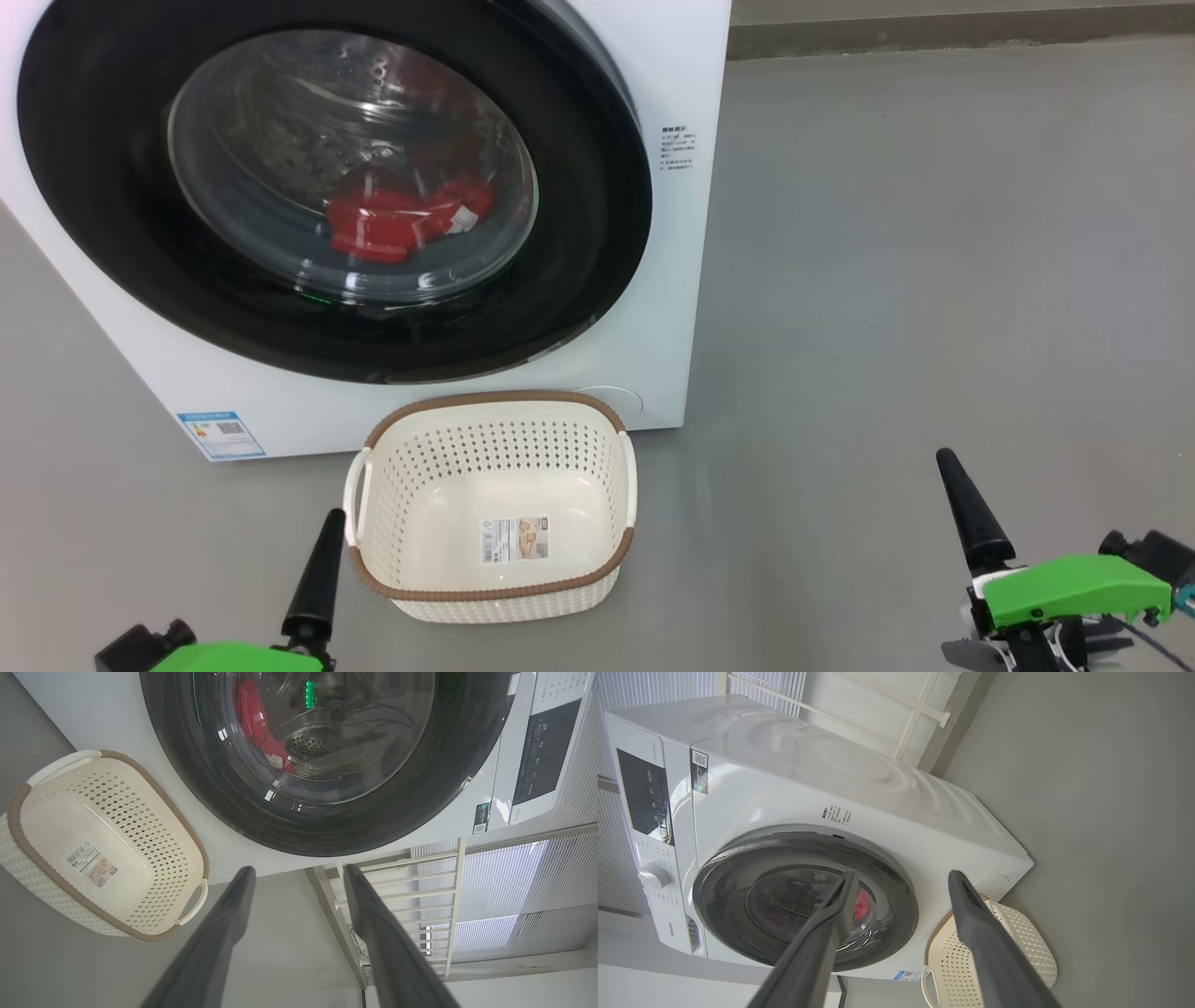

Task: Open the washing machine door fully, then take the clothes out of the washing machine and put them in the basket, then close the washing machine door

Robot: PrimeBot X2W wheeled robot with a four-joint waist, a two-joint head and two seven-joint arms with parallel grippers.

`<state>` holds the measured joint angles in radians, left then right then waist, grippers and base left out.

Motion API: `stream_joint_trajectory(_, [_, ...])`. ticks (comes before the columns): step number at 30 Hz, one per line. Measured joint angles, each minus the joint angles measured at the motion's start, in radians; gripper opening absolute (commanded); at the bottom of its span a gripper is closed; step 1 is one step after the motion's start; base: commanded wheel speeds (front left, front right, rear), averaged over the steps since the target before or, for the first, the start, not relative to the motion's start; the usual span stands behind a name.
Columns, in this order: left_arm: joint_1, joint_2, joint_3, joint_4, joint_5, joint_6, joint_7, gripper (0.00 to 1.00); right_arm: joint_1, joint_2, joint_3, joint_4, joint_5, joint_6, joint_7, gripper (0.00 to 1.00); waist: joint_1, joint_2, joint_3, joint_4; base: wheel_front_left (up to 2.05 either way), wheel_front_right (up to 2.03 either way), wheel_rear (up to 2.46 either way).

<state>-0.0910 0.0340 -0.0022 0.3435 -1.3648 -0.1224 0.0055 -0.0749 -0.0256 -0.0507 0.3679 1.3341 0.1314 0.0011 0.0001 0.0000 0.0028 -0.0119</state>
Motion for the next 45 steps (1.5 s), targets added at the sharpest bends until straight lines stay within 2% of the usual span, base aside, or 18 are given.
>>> stream_joint_trajectory(15, [-0.037,-0.002,-0.005,0.001,0.195,0.000,-0.044,1.00,-0.040,0.000,0.022,0.008,-0.192,0.000,-0.040,1.00,0.0000,0.0000,0.001,-0.002,0.00,0.00,0.00])
stream_joint_trajectory(39, [-0.075,-0.002,-0.026,-0.009,0.598,0.000,-0.110,1.00,-0.079,-0.005,0.044,0.013,-0.583,0.000,-0.108,1.00,0.0000,0.0000,-0.003,-0.010,0.00,0.00,0.00])
stream_joint_trajectory(45, [-0.082,-0.002,-0.023,-0.015,0.685,0.017,-0.128,1.00,-0.097,-0.006,0.053,0.013,-0.679,0.000,-0.126,1.00,0.0000,0.0000,-0.002,-0.011,0.00,0.00,0.00])
